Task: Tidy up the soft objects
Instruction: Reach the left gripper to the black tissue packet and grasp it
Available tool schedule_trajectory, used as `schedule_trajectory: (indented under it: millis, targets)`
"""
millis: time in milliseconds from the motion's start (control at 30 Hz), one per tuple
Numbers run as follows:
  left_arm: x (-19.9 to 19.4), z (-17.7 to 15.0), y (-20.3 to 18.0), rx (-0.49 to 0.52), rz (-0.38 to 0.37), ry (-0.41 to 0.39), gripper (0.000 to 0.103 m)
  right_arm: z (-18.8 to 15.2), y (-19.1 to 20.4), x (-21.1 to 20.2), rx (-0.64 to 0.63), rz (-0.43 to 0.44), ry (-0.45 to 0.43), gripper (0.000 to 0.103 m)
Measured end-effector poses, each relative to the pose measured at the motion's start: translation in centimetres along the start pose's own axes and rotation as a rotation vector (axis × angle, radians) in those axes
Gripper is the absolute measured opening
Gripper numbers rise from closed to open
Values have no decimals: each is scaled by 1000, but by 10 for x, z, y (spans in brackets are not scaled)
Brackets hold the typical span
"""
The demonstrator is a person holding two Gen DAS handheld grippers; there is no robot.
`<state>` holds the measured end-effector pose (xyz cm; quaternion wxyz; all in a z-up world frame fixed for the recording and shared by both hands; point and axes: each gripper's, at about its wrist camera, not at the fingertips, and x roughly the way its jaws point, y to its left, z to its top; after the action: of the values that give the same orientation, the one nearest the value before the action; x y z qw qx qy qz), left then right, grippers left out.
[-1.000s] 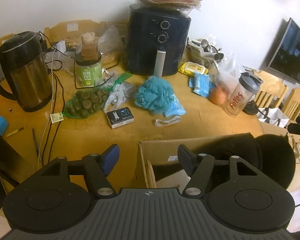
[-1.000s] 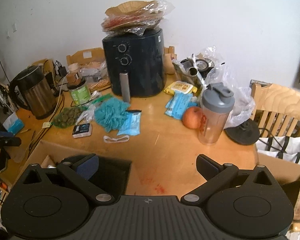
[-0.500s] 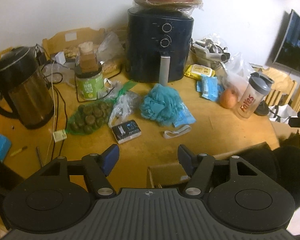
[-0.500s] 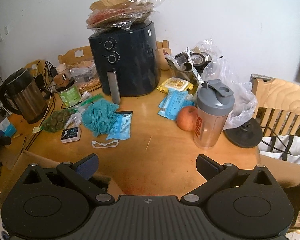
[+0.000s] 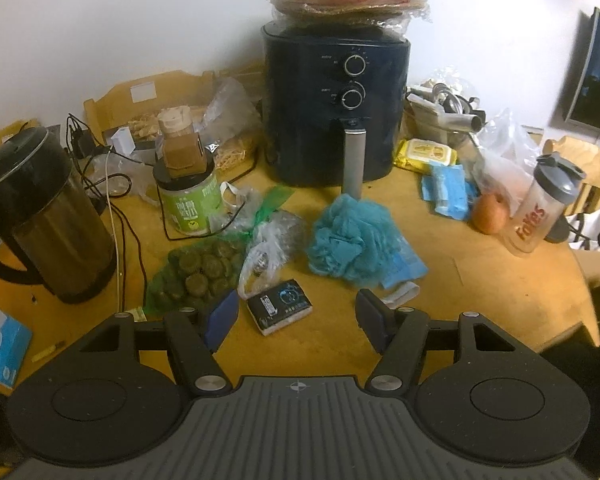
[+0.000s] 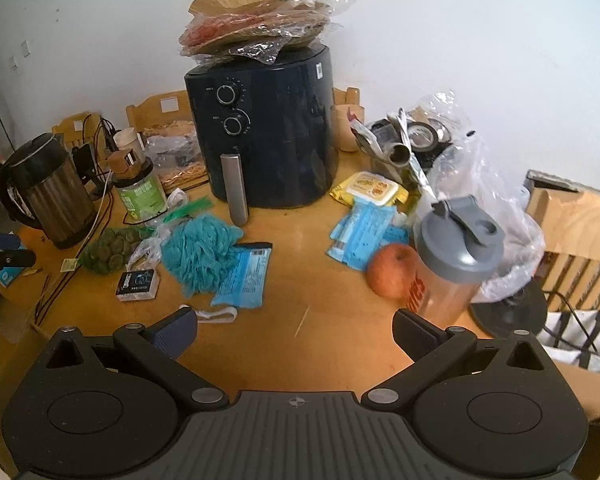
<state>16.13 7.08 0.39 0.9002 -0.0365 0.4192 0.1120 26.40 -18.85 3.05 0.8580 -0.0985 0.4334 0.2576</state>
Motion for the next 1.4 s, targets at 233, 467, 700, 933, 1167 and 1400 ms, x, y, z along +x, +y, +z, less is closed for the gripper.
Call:
schedule_trajectory:
  millis: [233,467,700,933,1167,1400]
  targets:
    - [31,-2,9,23,-11,28,64,6,-1,14,-7,10,2,103]
    - [67,-10,15,69,-37,70,64,0,-5,25,-13,7,40,103]
    - [99,-16,18,136,-71,71,64,-3,-7,29,6,-5,57,103]
    - [136,-18,18,224,-106,102,74,-5,-4,29,6,-24,61,103]
    - [171,-21,17,298,-124,157,75,-8,-5,24,30,-47,58,103]
    - [202,-21,18,390,-151,209,75,-17,-10,17,68,-83,64,103]
